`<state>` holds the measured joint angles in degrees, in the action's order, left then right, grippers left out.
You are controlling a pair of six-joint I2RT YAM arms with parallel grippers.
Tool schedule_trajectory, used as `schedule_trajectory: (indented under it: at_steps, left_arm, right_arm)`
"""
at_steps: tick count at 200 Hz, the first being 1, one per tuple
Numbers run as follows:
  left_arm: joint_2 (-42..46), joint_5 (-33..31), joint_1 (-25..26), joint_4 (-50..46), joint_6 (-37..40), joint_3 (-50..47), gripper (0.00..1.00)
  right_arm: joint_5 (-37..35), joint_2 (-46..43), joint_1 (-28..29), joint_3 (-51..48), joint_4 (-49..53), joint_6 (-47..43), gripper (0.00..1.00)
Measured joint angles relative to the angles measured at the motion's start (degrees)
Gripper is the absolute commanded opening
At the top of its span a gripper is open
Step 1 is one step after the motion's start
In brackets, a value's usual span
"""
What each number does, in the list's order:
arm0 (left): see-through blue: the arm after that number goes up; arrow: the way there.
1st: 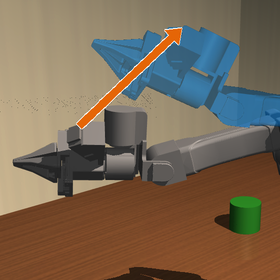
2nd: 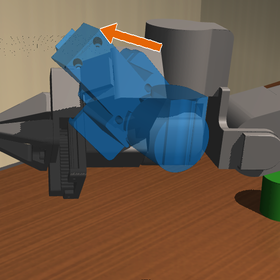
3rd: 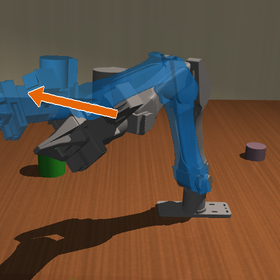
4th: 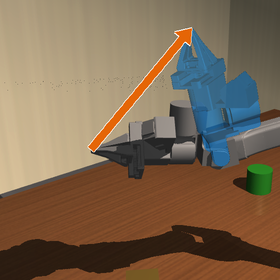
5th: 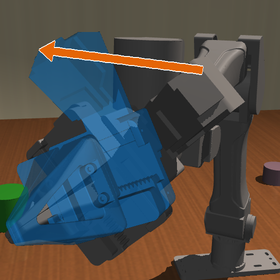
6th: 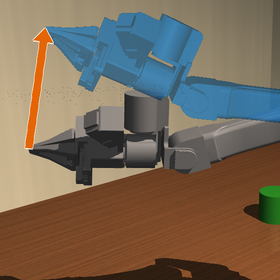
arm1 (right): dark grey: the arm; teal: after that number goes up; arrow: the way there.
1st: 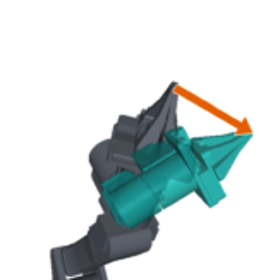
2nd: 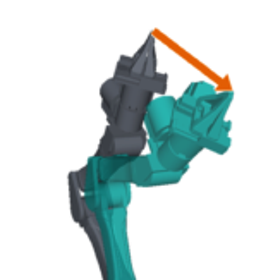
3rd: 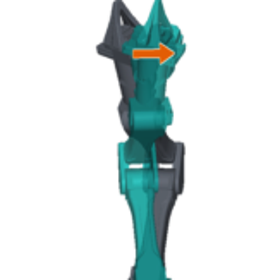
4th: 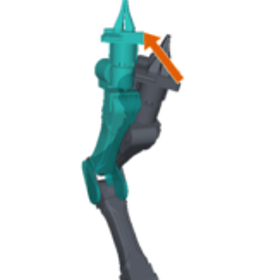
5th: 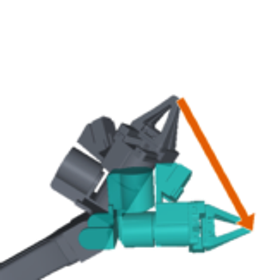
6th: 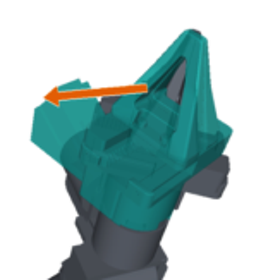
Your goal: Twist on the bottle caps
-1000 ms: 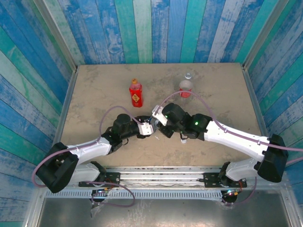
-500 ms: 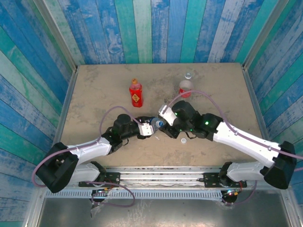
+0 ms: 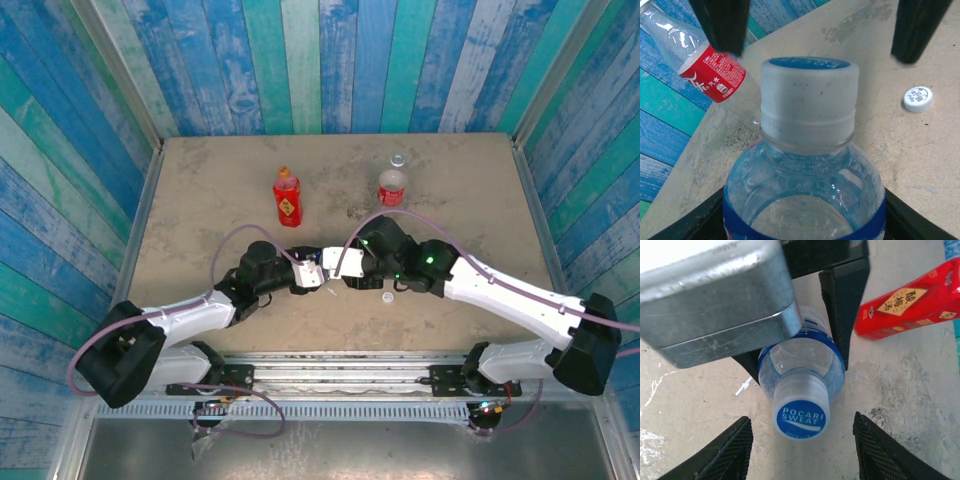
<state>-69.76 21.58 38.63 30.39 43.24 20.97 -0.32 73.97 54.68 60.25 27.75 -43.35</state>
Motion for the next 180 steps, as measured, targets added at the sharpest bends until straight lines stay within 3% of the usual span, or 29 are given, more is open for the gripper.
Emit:
schedule_trajectory:
  at_steps: [72,124,157,180]
  left_arm:
    - [0.0,0.0,0.0,-0.1,0.0,0.0,0.59]
    - [0.0,1.0,0.0,-0.1,-0.2,0.0,0.59]
    - [0.0,1.5,0.1,-0.1,-0.2,0.0,0.59]
    - [0.0,1.7,0.1,0.3,-1.2,0.0,0.59]
  right_arm:
    - [-0.3,2.5,0.0,0.6,-0.4,3.1,0.22]
    - [-0.5,1.2,0.1,-0.7,-1.3,17.3,0.15]
    - [-0.9,0.1,0.4,-1.9,-2.1,23.0,0.19]
    - [-0.7,-0.4,0.4,-2.0,-1.8,22.9,0.45]
